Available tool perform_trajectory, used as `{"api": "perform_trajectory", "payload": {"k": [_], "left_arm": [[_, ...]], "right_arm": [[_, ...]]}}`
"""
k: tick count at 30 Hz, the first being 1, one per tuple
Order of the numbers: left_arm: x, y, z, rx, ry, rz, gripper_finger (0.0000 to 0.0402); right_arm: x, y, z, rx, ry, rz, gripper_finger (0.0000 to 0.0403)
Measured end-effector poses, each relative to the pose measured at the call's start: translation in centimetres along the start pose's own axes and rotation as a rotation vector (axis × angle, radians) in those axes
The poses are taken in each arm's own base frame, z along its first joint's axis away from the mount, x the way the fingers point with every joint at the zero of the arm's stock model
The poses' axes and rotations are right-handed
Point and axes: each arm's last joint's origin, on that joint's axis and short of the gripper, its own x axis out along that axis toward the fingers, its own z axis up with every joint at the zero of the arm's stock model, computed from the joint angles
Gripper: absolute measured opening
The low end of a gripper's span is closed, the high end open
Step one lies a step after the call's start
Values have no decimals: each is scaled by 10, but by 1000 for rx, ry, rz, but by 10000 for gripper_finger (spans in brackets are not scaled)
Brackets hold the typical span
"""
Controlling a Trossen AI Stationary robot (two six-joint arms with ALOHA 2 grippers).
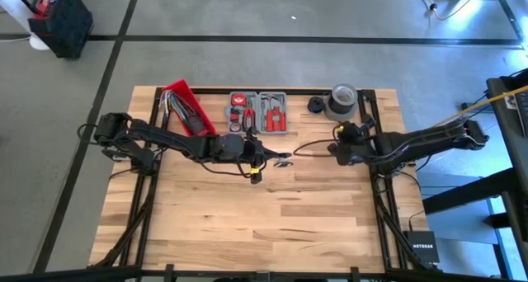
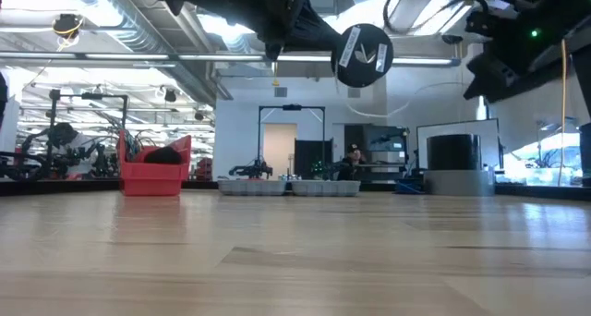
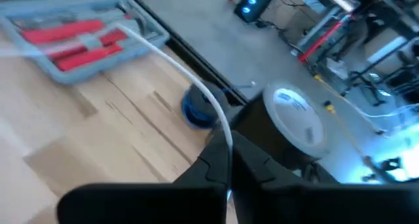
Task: Coil cords
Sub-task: Coil the white wire into the spool
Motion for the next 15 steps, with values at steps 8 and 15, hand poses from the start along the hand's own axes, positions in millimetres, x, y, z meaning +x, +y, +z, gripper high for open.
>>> {"api": "perform_trajectory", "payload": {"k": [8,15], "left_arm": [[0,0,0,1,2,0,0],[0,0,0,1,2,0,0]], "right_arm": [[3,2,1,80,127,199,44],[2,7,-2,78,225,339,112]]}}
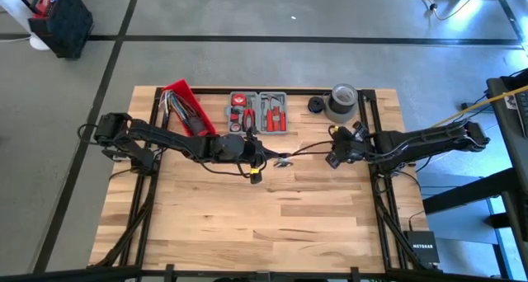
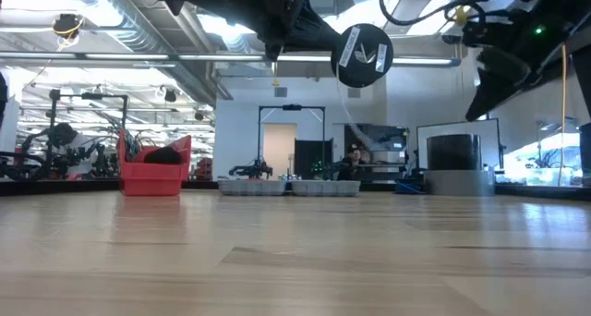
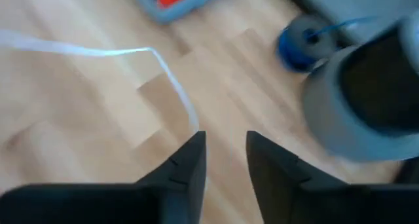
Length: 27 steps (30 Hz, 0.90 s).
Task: Coil cords
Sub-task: Coil the white wire into the spool
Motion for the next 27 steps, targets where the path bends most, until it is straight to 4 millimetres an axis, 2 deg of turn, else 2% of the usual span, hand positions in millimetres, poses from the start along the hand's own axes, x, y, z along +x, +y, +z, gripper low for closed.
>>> {"api": "perform_trajectory", "payload": {"k": [5,9,13,17,20,24,27], "left_arm": [[0,0,0,0,-1,1,0],[0,0,0,-1,-2,1,0],[0,0,0,-1,-2,1,0],[0,0,1,-25,-6,2,0],[0,1,2,-37,-25,5,0],[0,1,7,-49,-67,24,0],[0,2,6,-50,-62,25,0]], "right_arm": [[-13,1,10,2,58,111,140],[-14,5,18,25,-15,152,144],[10,22,11,46,-145,276,145],[41,44,-9,5,-314,530,145],[51,60,-25,-64,-462,652,145],[55,87,-31,-227,-551,613,145],[58,109,-26,-330,-575,493,145]]}}
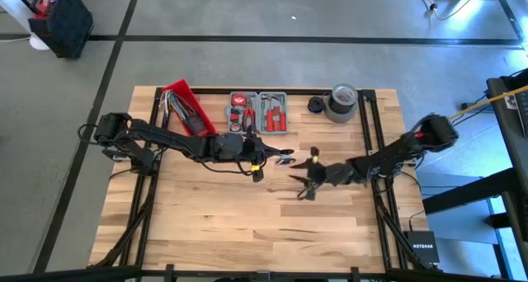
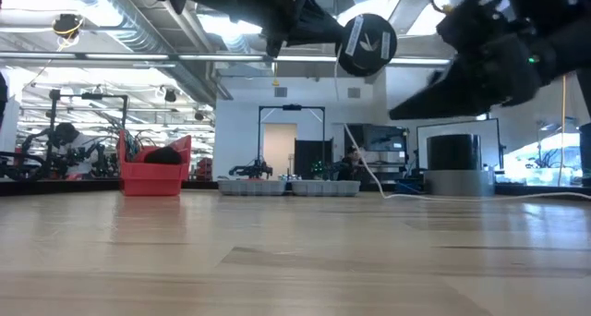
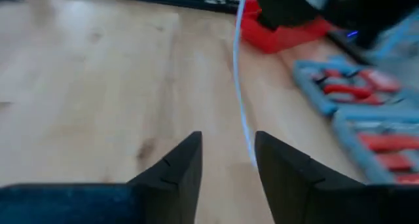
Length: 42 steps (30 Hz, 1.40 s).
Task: Coil cords
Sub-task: Coil the white wire into the spool
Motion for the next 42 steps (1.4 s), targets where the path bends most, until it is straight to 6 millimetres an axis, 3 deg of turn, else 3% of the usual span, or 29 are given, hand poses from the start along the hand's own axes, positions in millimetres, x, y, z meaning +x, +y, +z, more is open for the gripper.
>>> {"api": "perform_trajectory", "payload": {"k": [7,14,34,42], "left_arm": [[0,0,0,-3,3,-1,0],[0,0,0,1,5,-1,0],[0,-1,0,1,2,-1,0],[-2,-1,-1,12,20,-4,0]], "right_arm": [[38,17,9,-148,39,-145,145],[51,23,5,-209,106,-168,133],[60,1,-5,-214,216,-195,19],[29,12,-9,-352,362,-379,14]]}}
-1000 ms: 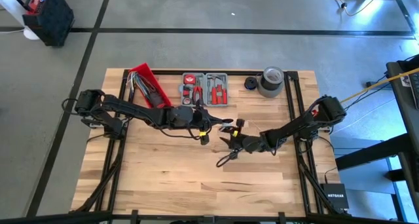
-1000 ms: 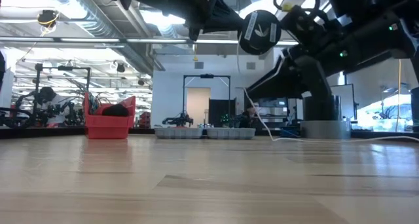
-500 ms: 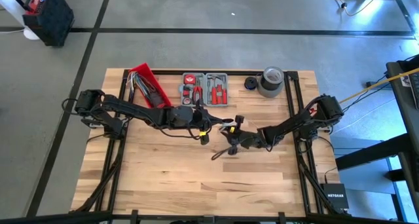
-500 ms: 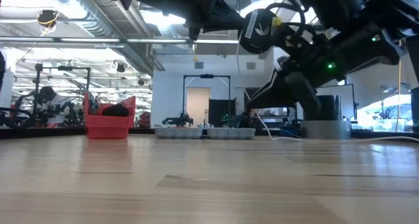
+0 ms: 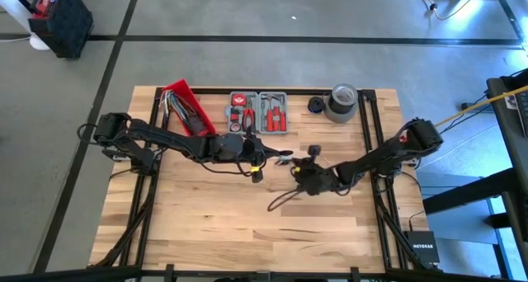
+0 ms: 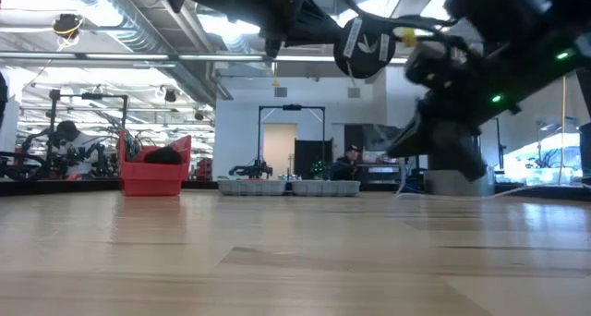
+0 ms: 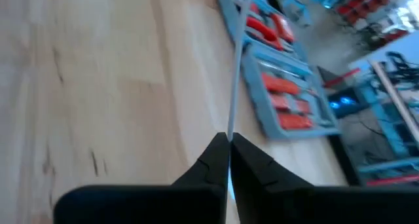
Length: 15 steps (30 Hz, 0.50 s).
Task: Coil cords
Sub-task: Coil the white wire into the spool
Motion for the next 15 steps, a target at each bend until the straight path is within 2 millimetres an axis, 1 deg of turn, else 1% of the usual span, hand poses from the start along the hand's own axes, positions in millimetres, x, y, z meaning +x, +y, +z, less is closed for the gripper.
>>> {"api": "perform_trajectory", "payload": {"k": [4,8,11,15], "left_arm": [[-1,0,0,5,6,1,0],[-1,0,-1,32,12,0,0],[-1,0,-3,52,33,0,0],[0,1,-4,67,41,3,0]], "right_arm": [[-18,-5,-3,11,33,-9,5],[-34,-18,-3,74,36,-31,10],[-44,-33,3,171,6,-22,12],[-61,-52,13,321,-70,35,13]]}}
